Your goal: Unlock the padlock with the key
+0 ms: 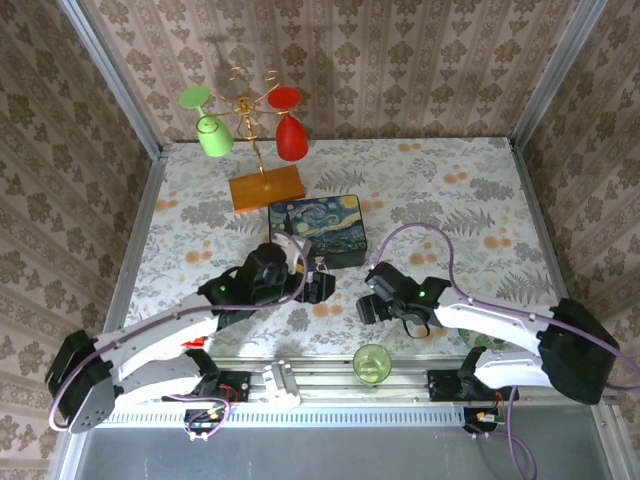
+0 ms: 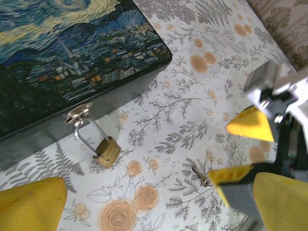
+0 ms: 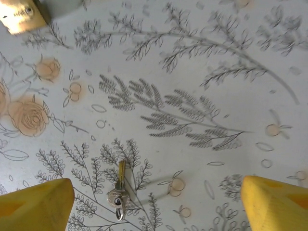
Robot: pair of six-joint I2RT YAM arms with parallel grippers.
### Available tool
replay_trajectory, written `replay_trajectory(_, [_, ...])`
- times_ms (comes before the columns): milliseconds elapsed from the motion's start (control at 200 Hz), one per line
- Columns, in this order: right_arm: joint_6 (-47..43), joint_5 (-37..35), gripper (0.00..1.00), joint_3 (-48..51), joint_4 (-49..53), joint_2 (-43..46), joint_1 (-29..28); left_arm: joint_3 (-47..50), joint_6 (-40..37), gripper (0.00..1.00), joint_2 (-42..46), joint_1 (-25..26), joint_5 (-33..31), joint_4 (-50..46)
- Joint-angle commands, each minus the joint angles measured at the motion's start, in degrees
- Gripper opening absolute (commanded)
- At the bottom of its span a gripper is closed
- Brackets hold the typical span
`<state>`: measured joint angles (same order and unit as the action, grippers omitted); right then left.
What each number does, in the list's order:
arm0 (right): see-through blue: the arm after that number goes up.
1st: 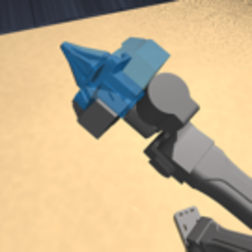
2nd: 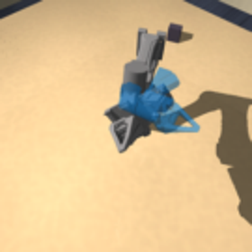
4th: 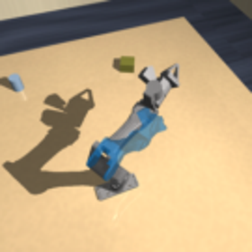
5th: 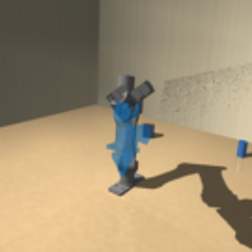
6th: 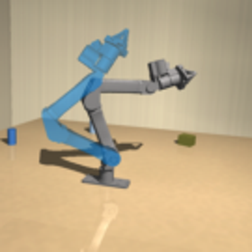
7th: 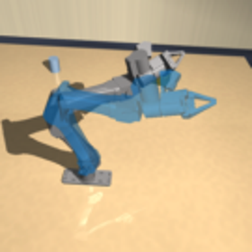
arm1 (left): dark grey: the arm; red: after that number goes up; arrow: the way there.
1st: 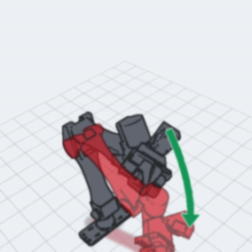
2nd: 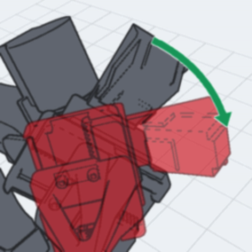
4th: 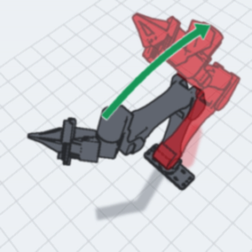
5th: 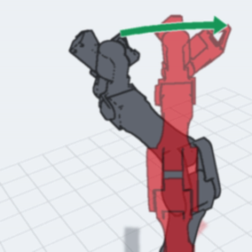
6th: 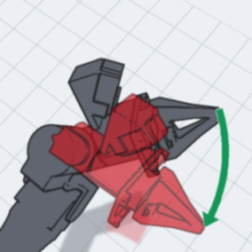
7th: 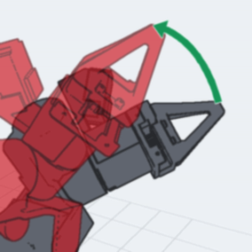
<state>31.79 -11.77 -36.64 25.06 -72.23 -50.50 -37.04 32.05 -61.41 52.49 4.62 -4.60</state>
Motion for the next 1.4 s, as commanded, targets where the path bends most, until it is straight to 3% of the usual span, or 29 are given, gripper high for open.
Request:
replay_trajectory(0, [2.97, -5.70, 0.88, -3.70, 4.97, -2.00, -2.19, -2.95, 4.36, 1.00, -1.56, 1.19, -4.04, -1.08])
replay_trajectory(175, [3.12, -3.66, 0.83, -2.74, 3.84, -3.15, -3.63, -0.56, 10.29, 0.98, -0.75, 1.28, -8.75, 0.15])
replay_trajectory(295, [2.22, -0.98, 0.81, -0.80, 0.21, -3.31, -3.63, -7.90, 7.29, 0.99, -5.15, 3.52, -13.88, -10.49])
replay_trajectory(485, [0.93, 3.05, 0.74, -0.43, -4.33, -6.16, -2.71, -11.35, 9.42, 1.00, -10.77, 3.78, -13.08, -8.99])
replay_trajectory(635, [-0.51, 0.74, 0.66, -1.55, -2.25, -8.87, -1.90, -12.51, 11.52, 0.99, -13.50, 3.77, -13.73, -8.34])
replay_trajectory(900, [-1.64, 2.80, 0.52, -1.59, -2.98, -11.84, -1.17, -19.04, 10.09, 0.99, -19.07, 3.57, -13.61, -12.66])
replay_trajectory(1095, [-1.71, 0.92, 0.37, -2.00, -1.88, -13.49, -0.49, -21.47, 9.61, 0.99, -21.90, 2.72, -11.98, -12.65])
replay_trajectory(1240, [-1.46, 0.33, 0.35, -2.55, -1.28, -13.65, 1.19, -22.37, 8.76, 0.99, -22.68, 2.05, -11.05, -12.67])
replay_trajectory(1395, [0.30, 0.59, 0.42, -2.11, -0.71, -9.60, 0.65, -22.80, 7.86, 0.99, -22.88, 1.74, -10.52, -13.13])
